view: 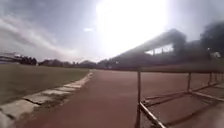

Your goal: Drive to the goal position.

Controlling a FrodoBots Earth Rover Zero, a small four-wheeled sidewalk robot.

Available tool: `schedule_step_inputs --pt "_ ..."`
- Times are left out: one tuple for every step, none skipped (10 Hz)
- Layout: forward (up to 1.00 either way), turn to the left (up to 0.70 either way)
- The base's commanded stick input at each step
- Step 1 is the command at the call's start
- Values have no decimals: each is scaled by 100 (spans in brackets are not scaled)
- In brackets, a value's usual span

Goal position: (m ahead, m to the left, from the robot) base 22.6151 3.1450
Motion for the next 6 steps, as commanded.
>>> schedule_step_inputs --pt "70 0" --pt "70 0" --pt "70 0" --pt "70 0" --pt "70 0" --pt "70 0"
